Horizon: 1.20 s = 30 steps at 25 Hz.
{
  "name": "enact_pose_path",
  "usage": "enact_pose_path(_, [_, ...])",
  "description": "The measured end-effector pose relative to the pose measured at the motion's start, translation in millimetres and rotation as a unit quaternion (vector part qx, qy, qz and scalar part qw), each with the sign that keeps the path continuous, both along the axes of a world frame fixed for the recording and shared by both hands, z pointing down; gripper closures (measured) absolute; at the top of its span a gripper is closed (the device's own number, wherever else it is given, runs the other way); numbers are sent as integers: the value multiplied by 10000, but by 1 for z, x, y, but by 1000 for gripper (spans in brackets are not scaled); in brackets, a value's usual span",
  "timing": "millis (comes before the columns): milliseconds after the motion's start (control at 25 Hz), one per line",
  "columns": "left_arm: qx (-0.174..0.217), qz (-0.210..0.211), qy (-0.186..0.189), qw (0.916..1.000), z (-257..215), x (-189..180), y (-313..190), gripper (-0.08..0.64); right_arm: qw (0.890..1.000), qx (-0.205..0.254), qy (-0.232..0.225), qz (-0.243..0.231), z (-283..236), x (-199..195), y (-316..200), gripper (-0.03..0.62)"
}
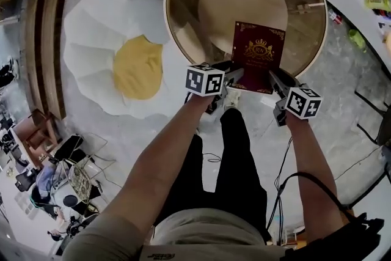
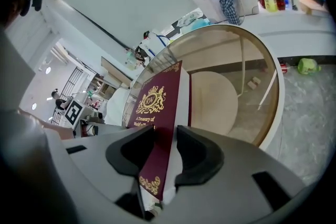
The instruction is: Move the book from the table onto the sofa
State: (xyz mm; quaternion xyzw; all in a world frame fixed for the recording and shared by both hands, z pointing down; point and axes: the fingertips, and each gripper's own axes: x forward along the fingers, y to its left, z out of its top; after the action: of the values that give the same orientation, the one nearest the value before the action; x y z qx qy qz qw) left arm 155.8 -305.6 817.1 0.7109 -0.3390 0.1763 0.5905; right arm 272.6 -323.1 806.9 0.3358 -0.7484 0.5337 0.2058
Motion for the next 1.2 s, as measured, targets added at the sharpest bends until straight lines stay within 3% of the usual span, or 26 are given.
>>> enact_pose_path(280, [375,-228,-12,9990,-26,-31,13,324,9995,145,-16,-273,-24,-30,10,451])
enact_pose_path(520, [481,-893,76,9948,-62,-108,64,325,9961,341,-67,-816,-64,-112,45,454])
enact_pose_path(720, [555,-1568,-10,9861,-68,-185,107,325,9877,381,-168,-1505,-69,-194,74,454])
enact_pose_path(1000, [414,-2187,-143,9748,-47,-288,173,325,9732,339,-207,-2264,-47,-306,125,454])
enact_pose_path(1200, [176,-2532,-143,9671,-1,-324,199,324,9636,105,30,-2673,-1,-348,144,454])
